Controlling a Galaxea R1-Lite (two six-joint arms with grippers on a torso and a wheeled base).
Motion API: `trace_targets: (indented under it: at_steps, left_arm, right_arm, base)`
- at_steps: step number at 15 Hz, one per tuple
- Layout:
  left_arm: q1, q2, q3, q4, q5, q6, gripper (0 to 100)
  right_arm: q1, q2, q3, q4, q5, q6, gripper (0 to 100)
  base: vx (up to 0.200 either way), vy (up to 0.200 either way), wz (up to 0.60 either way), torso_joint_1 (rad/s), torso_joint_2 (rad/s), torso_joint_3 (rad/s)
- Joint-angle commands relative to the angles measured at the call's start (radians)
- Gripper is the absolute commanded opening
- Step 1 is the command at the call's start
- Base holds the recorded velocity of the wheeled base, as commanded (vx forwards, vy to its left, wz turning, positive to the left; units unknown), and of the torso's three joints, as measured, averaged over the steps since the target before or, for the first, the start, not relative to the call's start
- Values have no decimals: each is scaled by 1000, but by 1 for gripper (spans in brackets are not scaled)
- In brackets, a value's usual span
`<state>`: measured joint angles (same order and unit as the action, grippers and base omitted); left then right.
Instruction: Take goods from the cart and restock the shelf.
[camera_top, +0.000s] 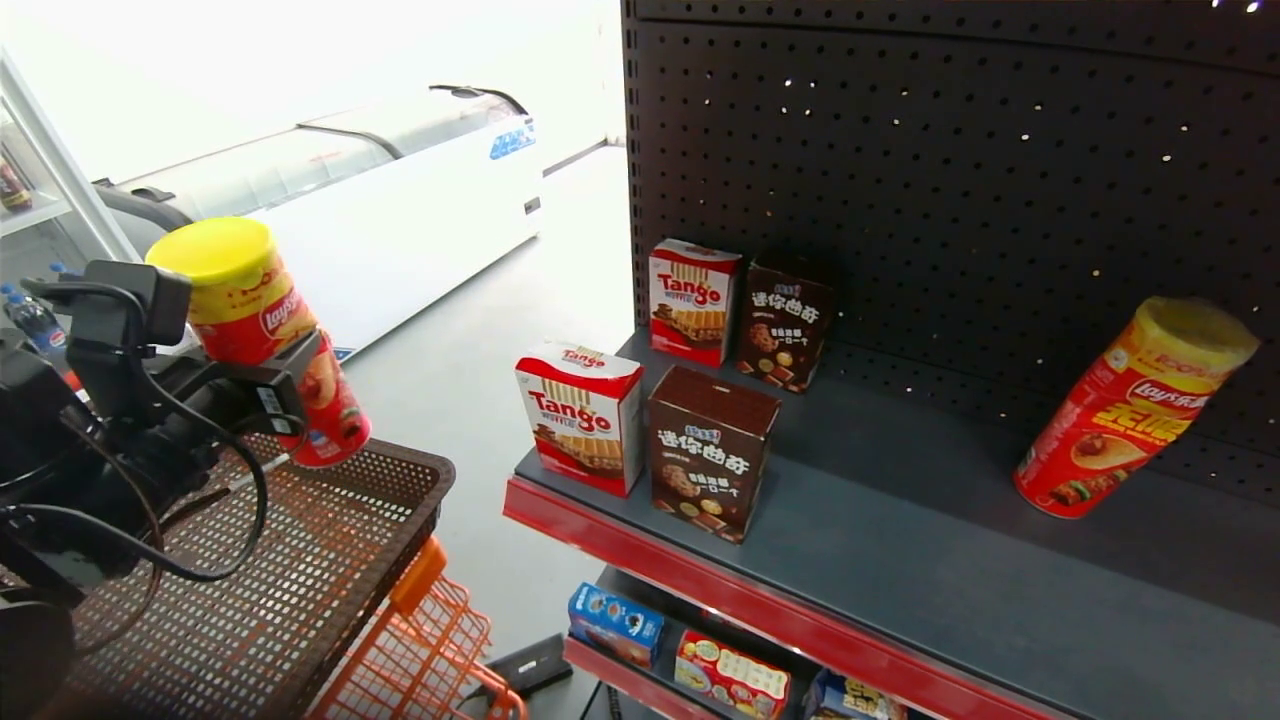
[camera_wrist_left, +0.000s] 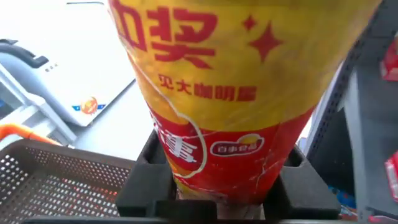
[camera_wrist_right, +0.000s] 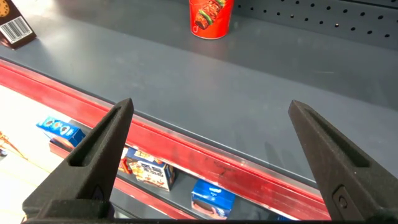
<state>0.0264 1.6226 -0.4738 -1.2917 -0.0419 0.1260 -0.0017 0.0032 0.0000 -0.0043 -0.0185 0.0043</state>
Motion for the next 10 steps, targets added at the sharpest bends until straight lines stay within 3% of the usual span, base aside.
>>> trace_targets:
  at_steps: [1, 3, 4, 5, 6, 7, 8, 10]
  left_arm:
    - [-34, -138, 64, 28, -26, -5, 0]
    - [-86, -185, 84, 80, -36, -5, 0]
    - [-143, -268, 116, 173, -39, -22, 0]
    - [-160, -308, 129, 216, -46, -34, 0]
    - [-197, -369, 133, 308, -87, -55, 0]
    - [-210, -429, 123, 434, -199, -66, 0]
    - [-204, -451, 113, 468, -283, -80, 0]
    - [-197, -454, 103, 474, -337, -92, 0]
  right_arm:
    - [0, 0, 0, 0, 0, 0, 100]
    - [0, 0, 0, 0, 0, 0, 100]
    - [0, 0, 0, 0, 0, 0, 100]
    - [0, 1, 0, 0, 0, 0, 100]
    - [0, 1, 0, 0, 0, 0, 100]
    - [0, 1, 0, 0, 0, 0, 100]
    - [0, 0, 0, 0, 0, 0, 100]
    - [0, 1, 0, 0, 0, 0, 100]
  base:
    - [0, 0, 0, 0, 0, 0]
    - [0, 0, 0, 0, 0, 0]
    - [0, 0, 0, 0, 0, 0]
    - [0, 0, 0, 0, 0, 0]
    - [0, 0, 0, 0, 0, 0]
    - [0, 0, 0, 0, 0, 0]
    - [0, 0, 0, 0, 0, 0]
    - [0, 0, 0, 0, 0, 0]
